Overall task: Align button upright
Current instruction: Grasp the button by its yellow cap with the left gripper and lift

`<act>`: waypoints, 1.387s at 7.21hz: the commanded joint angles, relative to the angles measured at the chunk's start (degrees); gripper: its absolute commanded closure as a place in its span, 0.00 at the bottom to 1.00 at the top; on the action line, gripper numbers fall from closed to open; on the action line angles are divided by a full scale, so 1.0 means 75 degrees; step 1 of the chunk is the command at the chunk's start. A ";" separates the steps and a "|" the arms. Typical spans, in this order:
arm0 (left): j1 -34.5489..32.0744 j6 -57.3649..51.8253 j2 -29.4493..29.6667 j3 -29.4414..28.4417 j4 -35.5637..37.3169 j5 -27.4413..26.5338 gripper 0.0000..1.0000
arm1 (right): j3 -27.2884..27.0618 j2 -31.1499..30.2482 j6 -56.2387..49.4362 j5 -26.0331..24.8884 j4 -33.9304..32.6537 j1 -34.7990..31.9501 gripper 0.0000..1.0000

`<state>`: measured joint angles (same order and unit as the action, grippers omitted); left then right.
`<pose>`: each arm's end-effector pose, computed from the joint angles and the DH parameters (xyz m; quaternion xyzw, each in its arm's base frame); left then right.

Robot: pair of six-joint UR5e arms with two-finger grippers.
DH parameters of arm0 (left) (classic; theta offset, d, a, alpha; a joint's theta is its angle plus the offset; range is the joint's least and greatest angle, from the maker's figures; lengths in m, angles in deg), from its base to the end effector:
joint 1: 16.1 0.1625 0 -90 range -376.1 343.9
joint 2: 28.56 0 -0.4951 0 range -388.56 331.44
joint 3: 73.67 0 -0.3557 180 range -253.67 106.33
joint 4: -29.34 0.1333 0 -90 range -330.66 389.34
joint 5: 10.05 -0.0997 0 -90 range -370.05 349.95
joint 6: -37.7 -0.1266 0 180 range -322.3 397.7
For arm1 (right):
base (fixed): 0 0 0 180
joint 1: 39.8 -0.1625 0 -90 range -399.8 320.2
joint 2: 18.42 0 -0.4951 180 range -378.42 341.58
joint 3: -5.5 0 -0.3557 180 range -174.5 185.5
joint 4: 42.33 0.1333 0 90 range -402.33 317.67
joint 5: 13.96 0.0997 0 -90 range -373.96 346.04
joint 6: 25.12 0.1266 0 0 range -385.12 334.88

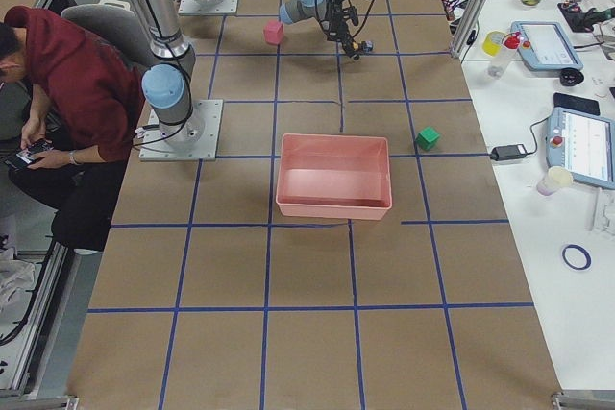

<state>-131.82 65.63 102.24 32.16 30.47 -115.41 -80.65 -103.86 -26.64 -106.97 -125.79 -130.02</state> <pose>-0.3808 -0.5607 0.1961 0.0579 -0.9455 0.3199 0.0187 0.1285 -0.4775 0.5136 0.0168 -0.9975 -0.0635 0.0255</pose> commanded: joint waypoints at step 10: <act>0.0768 0.0081 -0.1678 -0.1509 -0.7006 0.2334 1.00 | -0.0009 -0.0010 -0.0416 0.0097 -0.0074 -0.0006 0.00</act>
<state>-127.10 64.98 90.31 23.98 -10.12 -103.33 -80.72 -103.88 -28.25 -106.24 -126.23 -130.08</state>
